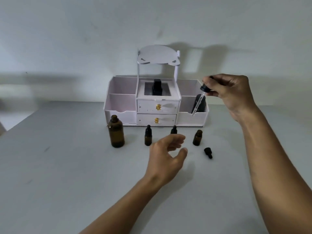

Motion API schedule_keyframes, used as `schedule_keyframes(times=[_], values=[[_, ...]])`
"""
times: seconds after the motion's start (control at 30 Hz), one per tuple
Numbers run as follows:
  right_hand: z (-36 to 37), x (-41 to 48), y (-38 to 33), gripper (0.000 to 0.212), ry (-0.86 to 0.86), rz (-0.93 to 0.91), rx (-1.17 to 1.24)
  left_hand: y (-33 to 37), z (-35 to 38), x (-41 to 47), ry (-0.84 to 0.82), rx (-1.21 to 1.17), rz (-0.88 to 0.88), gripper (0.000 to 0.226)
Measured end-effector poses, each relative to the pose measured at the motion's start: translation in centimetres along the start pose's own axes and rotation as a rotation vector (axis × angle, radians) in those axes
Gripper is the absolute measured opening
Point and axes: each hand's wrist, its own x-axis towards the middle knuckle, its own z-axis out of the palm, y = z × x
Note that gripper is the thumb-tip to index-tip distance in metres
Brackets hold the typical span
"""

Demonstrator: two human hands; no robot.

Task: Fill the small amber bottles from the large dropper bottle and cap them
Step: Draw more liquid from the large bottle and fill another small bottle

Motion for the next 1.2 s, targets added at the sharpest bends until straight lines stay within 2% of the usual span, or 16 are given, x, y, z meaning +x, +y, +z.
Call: schedule_keyframes(times=[0.2, 0.33, 0.9, 1.2], values=[[-2.3, 0.1, 1.7, 0.006, -0.057, 0.088, -0.036, -0.9, 4.6, 2.3, -0.127, 0.017, -0.212, 0.061], [-2.9, 0.2, 2.3, 0.002, -0.074, 0.112, -0.039, -1.6, 6.5, 3.8, -0.142, 0.048, -0.227, 0.069], [-2.7, 0.6, 4.8, 0.009, -0.104, 0.159, -0.118, -2.5, 8.1, 6.5, -0.076, 0.068, -0.153, 0.037], [-2.6, 0.4, 4.7, 0.009, -0.097, 0.148, -0.151, -2.6, 8.3, 6.4, -0.056, 0.082, -0.137, 0.031]])
